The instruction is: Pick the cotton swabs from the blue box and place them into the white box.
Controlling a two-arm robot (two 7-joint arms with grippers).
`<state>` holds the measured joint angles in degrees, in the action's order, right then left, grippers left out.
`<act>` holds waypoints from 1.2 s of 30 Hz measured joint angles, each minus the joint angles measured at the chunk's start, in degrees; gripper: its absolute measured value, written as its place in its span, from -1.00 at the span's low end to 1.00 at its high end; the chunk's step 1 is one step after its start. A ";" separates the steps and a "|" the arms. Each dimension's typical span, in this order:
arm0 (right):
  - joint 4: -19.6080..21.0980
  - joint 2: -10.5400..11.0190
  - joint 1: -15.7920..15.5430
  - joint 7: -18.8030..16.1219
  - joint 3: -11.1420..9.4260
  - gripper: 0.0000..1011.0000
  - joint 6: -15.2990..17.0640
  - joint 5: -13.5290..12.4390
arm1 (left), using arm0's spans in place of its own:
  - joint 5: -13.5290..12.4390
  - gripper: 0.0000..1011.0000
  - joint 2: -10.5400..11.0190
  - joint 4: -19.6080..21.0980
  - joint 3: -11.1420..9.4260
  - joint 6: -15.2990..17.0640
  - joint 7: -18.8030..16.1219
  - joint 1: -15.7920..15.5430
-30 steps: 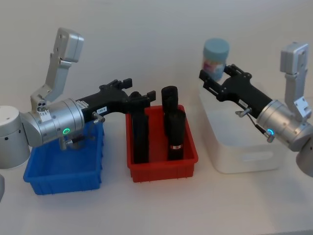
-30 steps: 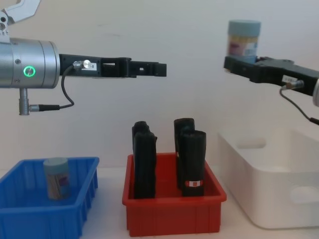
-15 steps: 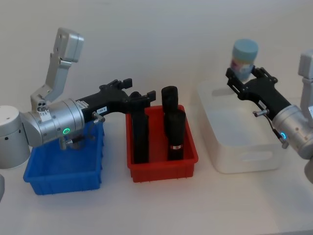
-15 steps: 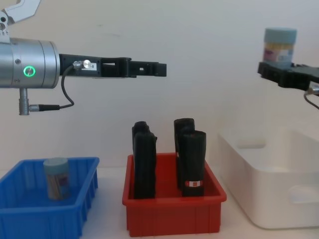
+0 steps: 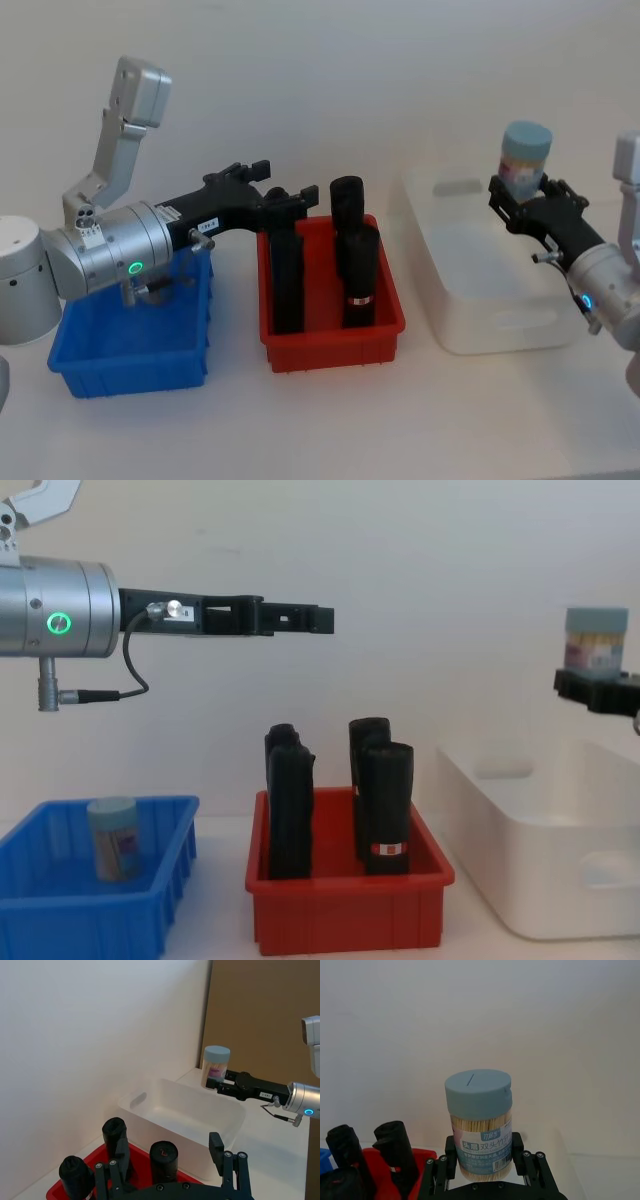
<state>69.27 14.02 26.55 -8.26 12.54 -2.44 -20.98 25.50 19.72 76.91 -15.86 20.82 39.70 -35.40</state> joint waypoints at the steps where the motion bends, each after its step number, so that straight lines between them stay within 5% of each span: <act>1: -0.26 -0.04 -0.09 0.29 0.01 0.27 0.71 -0.07 | 0.00 0.99 0.00 0.00 0.00 0.00 0.00 0.00; 22: -5.15 -0.83 0.07 -1.62 1.00 0.28 9.13 -0.51 | 0.00 0.99 0.00 0.00 0.00 0.00 0.00 0.00; 36: -5.52 -0.85 -0.12 -2.45 1.07 0.98 8.80 -0.39 | 0.00 0.99 0.00 0.00 0.00 0.00 0.00 0.00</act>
<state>63.75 13.17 26.43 -10.71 13.61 6.36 -21.36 25.50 19.72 76.91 -15.86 20.82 39.70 -35.40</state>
